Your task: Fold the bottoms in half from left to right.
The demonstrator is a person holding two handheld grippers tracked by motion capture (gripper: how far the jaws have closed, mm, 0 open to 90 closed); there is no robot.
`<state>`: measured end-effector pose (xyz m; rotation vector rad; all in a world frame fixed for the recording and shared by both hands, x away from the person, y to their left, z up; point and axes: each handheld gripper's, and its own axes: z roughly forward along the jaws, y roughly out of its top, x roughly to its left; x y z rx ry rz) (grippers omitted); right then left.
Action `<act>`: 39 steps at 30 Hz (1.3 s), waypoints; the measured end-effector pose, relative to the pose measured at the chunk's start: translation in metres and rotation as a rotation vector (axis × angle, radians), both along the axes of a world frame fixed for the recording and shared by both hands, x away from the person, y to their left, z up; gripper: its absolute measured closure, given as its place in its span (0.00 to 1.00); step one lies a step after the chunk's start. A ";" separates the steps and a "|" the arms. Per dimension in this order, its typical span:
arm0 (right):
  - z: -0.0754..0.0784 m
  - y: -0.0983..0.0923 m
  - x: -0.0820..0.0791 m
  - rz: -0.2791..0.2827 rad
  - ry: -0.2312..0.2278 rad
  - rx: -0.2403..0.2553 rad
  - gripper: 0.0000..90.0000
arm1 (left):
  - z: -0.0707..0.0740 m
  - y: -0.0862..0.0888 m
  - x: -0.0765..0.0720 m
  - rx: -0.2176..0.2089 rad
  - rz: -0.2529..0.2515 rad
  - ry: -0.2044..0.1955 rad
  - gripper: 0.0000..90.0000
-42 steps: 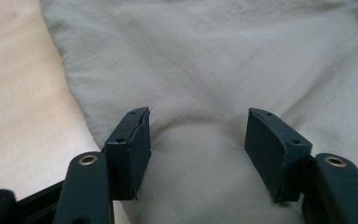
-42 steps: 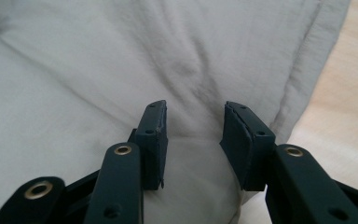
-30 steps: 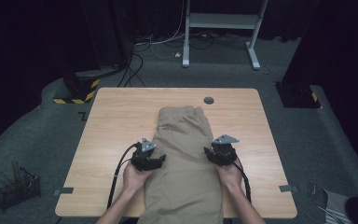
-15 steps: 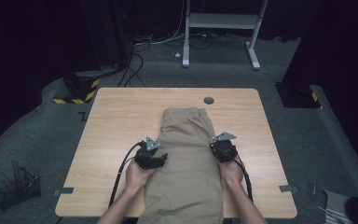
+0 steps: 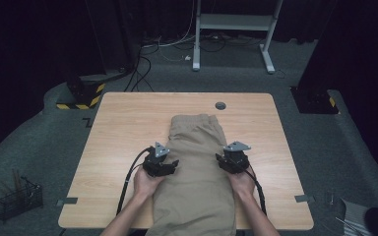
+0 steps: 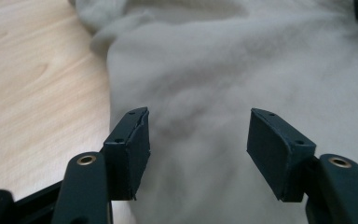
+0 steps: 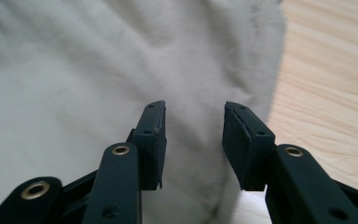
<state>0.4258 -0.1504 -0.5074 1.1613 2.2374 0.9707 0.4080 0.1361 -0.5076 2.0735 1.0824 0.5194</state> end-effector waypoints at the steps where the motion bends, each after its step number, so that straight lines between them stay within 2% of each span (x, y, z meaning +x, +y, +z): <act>1: -0.002 0.002 0.000 0.007 0.009 -0.007 0.66 | -0.001 -0.001 0.003 0.005 0.000 0.010 0.43; 3: -0.009 0.004 0.001 0.022 0.059 -0.019 0.64 | -0.007 -0.003 0.007 0.014 0.002 0.041 0.43; 4: -0.010 0.003 0.000 0.022 0.057 -0.002 0.64 | -0.010 -0.003 0.007 0.024 0.002 0.056 0.43; 6: -0.011 0.000 -0.004 0.020 0.073 0.019 0.64 | -0.015 -0.001 0.000 0.003 0.003 0.036 0.43; 8: -0.011 0.000 -0.012 0.030 0.071 0.013 0.63 | -0.016 0.001 -0.011 -0.011 0.004 0.036 0.43; 9: -0.010 0.000 -0.017 0.033 0.076 0.013 0.63 | -0.016 0.001 -0.017 0.000 -0.004 0.027 0.43; 12: -0.010 0.000 -0.035 0.054 0.077 0.013 0.63 | -0.015 0.004 -0.038 0.003 -0.022 0.034 0.43; 13: -0.010 0.000 -0.041 0.070 0.078 0.014 0.63 | -0.014 0.004 -0.045 0.004 -0.031 0.047 0.43; 16: -0.009 0.001 -0.054 0.106 0.078 -0.008 0.61 | -0.011 0.006 -0.050 0.001 -0.052 0.074 0.44; 17: -0.008 0.001 -0.055 0.108 0.066 -0.015 0.61 | -0.009 0.008 -0.048 -0.012 -0.045 0.062 0.44; 20: 0.000 -0.004 -0.048 0.069 0.020 0.025 0.62 | 0.000 0.012 -0.036 -0.050 0.002 0.001 0.45; 22: 0.007 -0.006 -0.038 0.036 -0.006 0.044 0.62 | 0.004 0.011 -0.026 -0.051 0.021 -0.021 0.45; 25: 0.012 -0.007 -0.016 -0.010 -0.005 0.070 0.62 | 0.003 0.009 -0.011 -0.037 0.039 0.004 0.45; 28: 0.006 -0.005 0.004 -0.037 0.037 0.074 0.63 | -0.007 0.006 -0.003 -0.017 0.030 0.055 0.45; 29: 0.003 -0.004 0.009 -0.043 0.057 0.073 0.64 | -0.010 0.006 -0.002 -0.007 0.027 0.079 0.45; 31: -0.004 -0.002 0.014 -0.035 0.084 0.062 0.74 | -0.013 0.006 -0.004 -0.005 0.021 0.069 0.46; 33: -0.008 0.001 0.013 -0.015 0.097 0.042 0.84 | -0.012 0.007 -0.007 -0.001 0.018 0.070 0.46; 35: -0.010 0.002 0.007 -0.001 0.073 0.020 0.93 | -0.012 0.006 -0.013 0.005 0.014 0.071 0.46; 37: -0.010 0.000 -0.002 0.012 0.066 0.016 0.95 | -0.012 0.005 -0.022 0.012 0.009 0.071 0.47; 39: -0.011 -0.002 -0.011 0.024 0.058 0.012 0.94 | -0.012 0.005 -0.031 0.010 0.002 0.067 0.47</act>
